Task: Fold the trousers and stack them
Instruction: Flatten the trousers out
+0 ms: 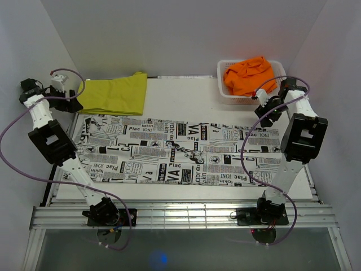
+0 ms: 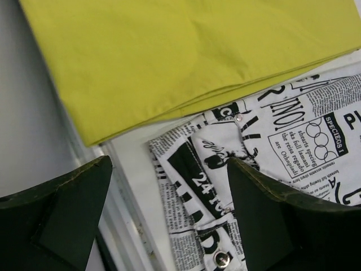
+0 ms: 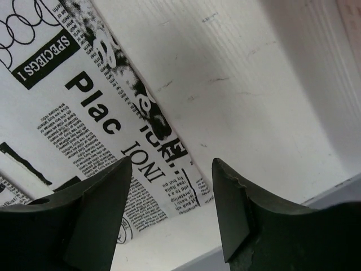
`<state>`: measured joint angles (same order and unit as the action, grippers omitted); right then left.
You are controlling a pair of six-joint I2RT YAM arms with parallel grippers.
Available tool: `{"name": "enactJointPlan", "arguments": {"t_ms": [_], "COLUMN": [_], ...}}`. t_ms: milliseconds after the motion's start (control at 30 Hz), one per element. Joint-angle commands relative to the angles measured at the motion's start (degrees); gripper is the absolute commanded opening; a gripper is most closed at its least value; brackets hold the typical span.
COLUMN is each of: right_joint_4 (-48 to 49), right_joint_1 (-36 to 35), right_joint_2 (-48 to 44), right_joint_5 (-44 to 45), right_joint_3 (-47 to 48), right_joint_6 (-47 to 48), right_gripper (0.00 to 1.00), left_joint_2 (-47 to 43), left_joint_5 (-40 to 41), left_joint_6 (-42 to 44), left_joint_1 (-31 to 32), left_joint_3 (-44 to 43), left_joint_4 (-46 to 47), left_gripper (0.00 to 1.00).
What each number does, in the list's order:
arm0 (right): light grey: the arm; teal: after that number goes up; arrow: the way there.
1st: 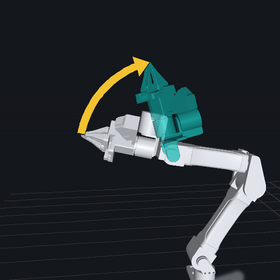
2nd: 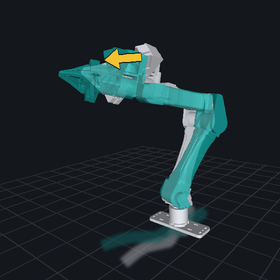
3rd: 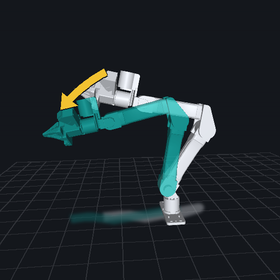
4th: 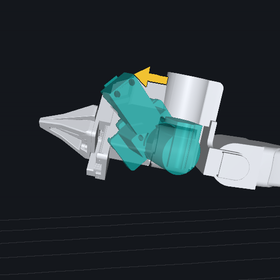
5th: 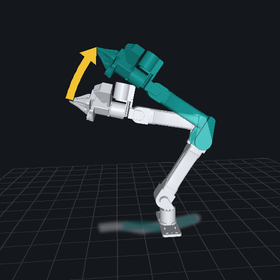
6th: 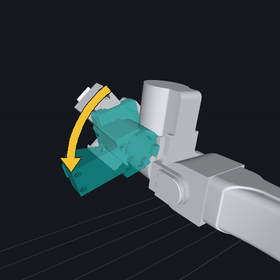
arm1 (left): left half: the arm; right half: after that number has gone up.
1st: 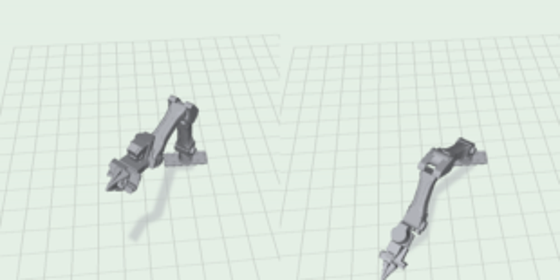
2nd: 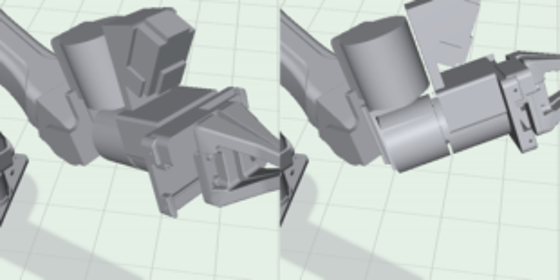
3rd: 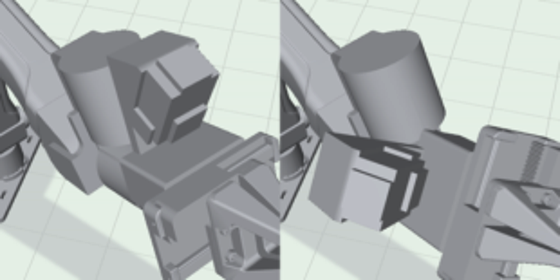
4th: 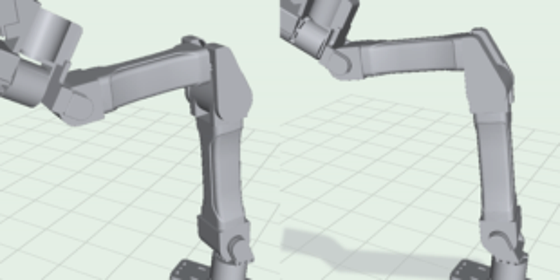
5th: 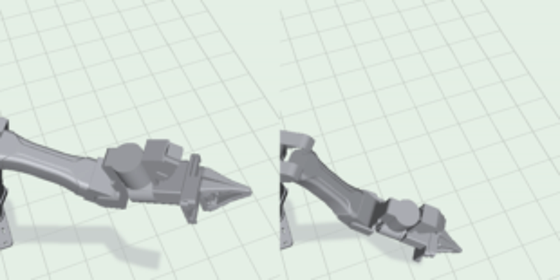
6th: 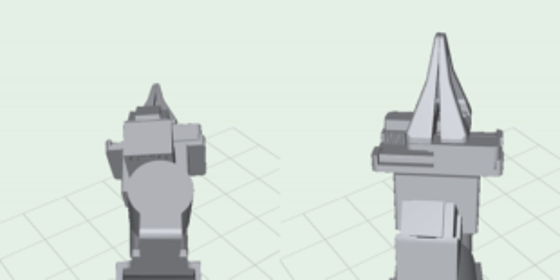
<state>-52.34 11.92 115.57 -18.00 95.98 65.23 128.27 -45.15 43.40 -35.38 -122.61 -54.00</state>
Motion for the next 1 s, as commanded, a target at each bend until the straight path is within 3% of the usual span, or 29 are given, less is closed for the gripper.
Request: {"name": "enactJointPlan", "arguments": {"t_ms": [0,333,433,467,567,600,667,833,967], "right_joint_4": [0.7,1.1,4.4,5.3,7.7,7.9,8.9,10.0,10.5], "right_joint_1": [0.1,0.1,0.1,0.1,0.2,0.3,0.6,1.1,1.2], "right_joint_2": [1.4,5.7,5.3,5.0,4.3,4.3,4.3,3.5,2.3], "right_joint_5": [-4.4,0.9,4.0,4.5,6.8,7.2,8.6,9.4,9.6], "right_joint_3": [3.2,-3.9,-8.8,-9.8,-12.4,-12.6,-12.8,-13.0,-13.6], "right_joint_6": [0.5,9.4,10.9,11.2,12.2,12.5,12.9,13.9,14.8], "right_gripper": [0.64,0.65,0.55,0.45,0.33,0.21,0.08,0.08,0.08], "left_joint_2": [-2.1,2.1,4.9,5.5,7.9,8.3,9.8,13.0,13.9], "left_joint_5": [-3.6,0.5,1.3,1.2,1.1,1.2,1.6,3.0,2.1], "left_joint_6": [-3.0,2.7,3.9,4.1,4.4,4.6,4.7,5.6,10.4], "left_joint_1": [0.3,0.7,1.0,1.2,1.7,2.1,2.9,4.3,4.4], "left_joint_3": [4.5,5.7,4.7,3.9,3.0,2.9,2.7,2.0,2.5], "left_joint_4": [4.5,5.8,5.8,5.8,5.9,6.0,7.0,8.3,4.9], "left_gripper": [0.94,0.96,0.92,0.91,0.87,0.86,0.84,0.78,0.6]}}
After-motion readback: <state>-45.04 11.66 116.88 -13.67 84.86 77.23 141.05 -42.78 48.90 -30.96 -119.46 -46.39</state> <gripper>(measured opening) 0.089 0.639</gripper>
